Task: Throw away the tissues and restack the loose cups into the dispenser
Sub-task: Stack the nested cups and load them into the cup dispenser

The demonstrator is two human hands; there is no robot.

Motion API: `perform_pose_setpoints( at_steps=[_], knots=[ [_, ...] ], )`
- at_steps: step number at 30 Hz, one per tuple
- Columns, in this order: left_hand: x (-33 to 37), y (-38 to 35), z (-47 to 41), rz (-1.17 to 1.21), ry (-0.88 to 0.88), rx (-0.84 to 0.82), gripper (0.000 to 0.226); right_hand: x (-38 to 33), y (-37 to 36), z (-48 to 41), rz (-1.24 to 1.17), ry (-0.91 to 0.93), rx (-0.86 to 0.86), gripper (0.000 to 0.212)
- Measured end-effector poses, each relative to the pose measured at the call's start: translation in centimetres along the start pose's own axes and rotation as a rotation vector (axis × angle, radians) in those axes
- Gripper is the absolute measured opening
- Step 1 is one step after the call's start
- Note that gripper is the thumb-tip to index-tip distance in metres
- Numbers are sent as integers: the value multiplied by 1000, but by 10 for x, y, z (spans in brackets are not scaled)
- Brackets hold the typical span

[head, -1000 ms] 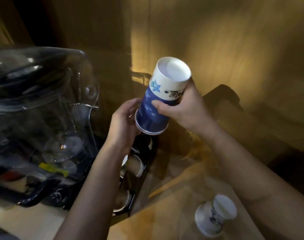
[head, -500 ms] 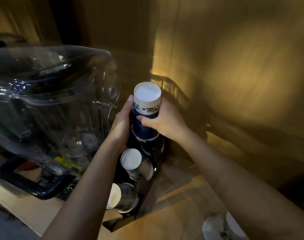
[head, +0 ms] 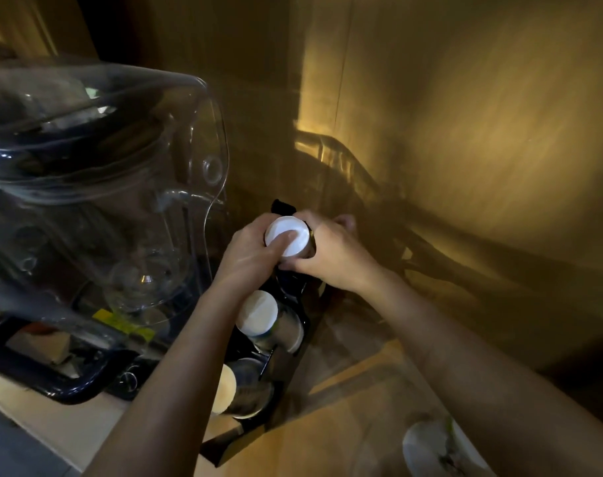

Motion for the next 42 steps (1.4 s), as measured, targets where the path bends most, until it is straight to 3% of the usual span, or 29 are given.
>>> perform_pose_setpoints(
  at_steps=[4, 7, 11, 15, 19, 22, 28, 34, 38, 42],
  knots=[
    [2, -2, 0, -47, 17, -35, 27, -3, -1, -1, 91, -10, -8, 59],
    [6, -2, 2, -140, 11, -40, 28, -5, 0, 5, 211, -2, -37, 70],
    [26, 18, 8, -330, -33, 186, 37, 8, 18, 33, 105, -67, -53, 78],
    [65, 13, 33, -152, -154, 321, 35, 48, 45, 78, 54, -201, -3, 60],
    [97, -51, 57, -61, -284, 121, 33, 92, 59, 137, 7, -360, 47, 51],
    [87, -115, 76, -50, -247, -90, 37, 117, 64, 189, -118, -488, 76, 57],
    [29, -227, 125, 124, 31, -468, 39, 152, 56, 291, -319, -710, 189, 69],
    [-13, -287, 159, 343, 361, -568, 35, 170, -3, 346, -568, -881, 77, 104],
    [-20, -315, 190, 335, 365, -720, 29, 173, -34, 357, -615, -883, 139, 79],
    [-27, -317, 209, 251, 295, -732, 32, 175, -34, 364, -472, -921, 264, 65]
  ],
)
Point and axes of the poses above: each hand's wrist, its own z-axis away from the middle knuckle, its own y-axis out of the back of the hand, x = y × z, the point moved 10 cm from there along -z, towards the middle knuckle, and after that the axes turned 2 degrees about -x, right-handed, at the moved point
